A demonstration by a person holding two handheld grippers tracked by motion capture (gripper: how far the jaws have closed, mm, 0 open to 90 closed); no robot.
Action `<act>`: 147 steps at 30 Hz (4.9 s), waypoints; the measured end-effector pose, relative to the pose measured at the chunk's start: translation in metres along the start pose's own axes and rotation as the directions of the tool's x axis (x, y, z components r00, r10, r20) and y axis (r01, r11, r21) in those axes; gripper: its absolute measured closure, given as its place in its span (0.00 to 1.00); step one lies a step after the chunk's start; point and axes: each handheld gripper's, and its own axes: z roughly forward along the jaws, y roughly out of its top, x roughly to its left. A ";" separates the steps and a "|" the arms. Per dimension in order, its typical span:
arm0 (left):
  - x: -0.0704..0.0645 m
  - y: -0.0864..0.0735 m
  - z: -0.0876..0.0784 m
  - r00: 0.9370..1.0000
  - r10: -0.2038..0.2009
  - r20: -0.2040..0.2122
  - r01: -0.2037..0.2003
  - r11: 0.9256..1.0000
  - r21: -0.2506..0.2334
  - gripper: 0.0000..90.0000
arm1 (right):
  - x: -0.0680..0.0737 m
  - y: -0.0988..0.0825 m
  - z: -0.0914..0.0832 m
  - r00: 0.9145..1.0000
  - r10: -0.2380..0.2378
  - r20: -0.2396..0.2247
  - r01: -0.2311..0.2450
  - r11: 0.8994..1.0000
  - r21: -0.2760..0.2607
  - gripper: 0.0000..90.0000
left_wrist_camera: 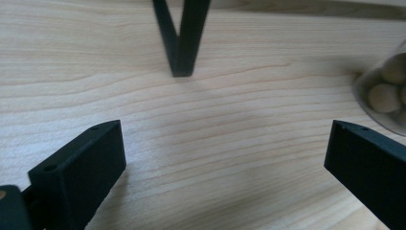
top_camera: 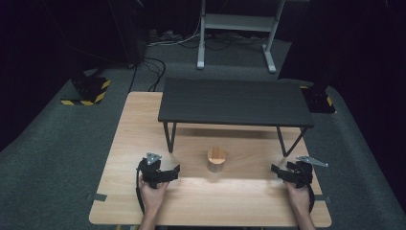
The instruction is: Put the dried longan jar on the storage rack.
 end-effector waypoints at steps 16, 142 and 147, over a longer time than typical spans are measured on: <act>-0.027 0.011 0.008 0.979 0.147 0.145 -0.151 0.988 0.021 0.01 | 0.000 0.000 0.000 1.000 0.000 0.002 0.000 1.000 0.000 0.14; -0.151 0.211 -0.021 0.771 0.504 0.389 -0.537 0.843 -0.027 0.28 | -0.002 -0.001 0.000 1.000 0.013 -0.007 -0.013 1.000 -0.008 0.14; -0.155 0.228 -0.027 0.763 0.514 0.392 -0.543 0.838 -0.042 0.28 | -0.002 -0.001 0.000 1.000 0.013 -0.007 -0.013 1.000 -0.007 0.14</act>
